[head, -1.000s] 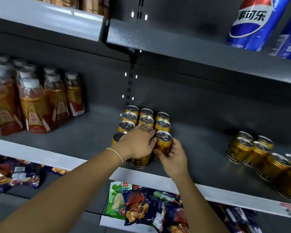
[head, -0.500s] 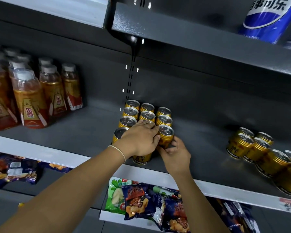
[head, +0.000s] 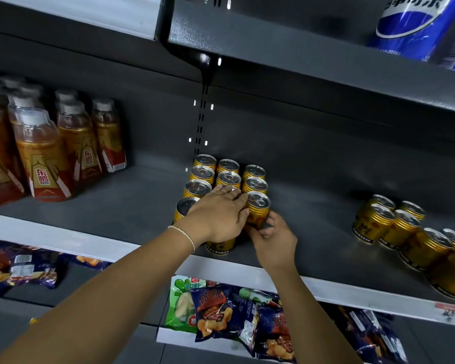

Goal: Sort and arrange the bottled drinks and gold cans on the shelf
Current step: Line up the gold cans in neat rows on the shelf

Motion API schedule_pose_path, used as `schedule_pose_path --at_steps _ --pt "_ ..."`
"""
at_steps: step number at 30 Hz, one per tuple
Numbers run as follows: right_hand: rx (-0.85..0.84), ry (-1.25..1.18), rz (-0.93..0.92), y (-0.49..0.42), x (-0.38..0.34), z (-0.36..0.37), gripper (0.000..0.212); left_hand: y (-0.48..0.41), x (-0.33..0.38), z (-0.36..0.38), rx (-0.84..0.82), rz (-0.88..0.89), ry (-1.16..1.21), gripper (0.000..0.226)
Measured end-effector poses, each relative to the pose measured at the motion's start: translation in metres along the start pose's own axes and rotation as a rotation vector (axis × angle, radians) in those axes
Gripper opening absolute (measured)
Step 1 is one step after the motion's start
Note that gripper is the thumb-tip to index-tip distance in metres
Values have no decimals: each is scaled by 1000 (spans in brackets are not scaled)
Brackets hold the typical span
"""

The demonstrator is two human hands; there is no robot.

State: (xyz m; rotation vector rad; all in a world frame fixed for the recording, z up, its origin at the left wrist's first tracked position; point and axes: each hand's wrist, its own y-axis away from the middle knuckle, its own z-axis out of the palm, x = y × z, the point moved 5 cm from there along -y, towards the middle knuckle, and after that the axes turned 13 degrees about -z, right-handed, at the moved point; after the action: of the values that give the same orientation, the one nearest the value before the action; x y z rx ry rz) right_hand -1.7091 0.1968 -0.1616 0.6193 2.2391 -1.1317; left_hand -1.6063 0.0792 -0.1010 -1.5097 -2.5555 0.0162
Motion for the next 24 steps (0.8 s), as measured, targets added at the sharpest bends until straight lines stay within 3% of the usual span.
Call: schedule_pose_path --at_steps 17,24 --pt "6 62 20 -1 -6 -3 54 0 1 -2 6 -16 -16 58" --pt "-53 20 56 -2 -3 -5 48 2 13 -18 24 -34 -26 46"
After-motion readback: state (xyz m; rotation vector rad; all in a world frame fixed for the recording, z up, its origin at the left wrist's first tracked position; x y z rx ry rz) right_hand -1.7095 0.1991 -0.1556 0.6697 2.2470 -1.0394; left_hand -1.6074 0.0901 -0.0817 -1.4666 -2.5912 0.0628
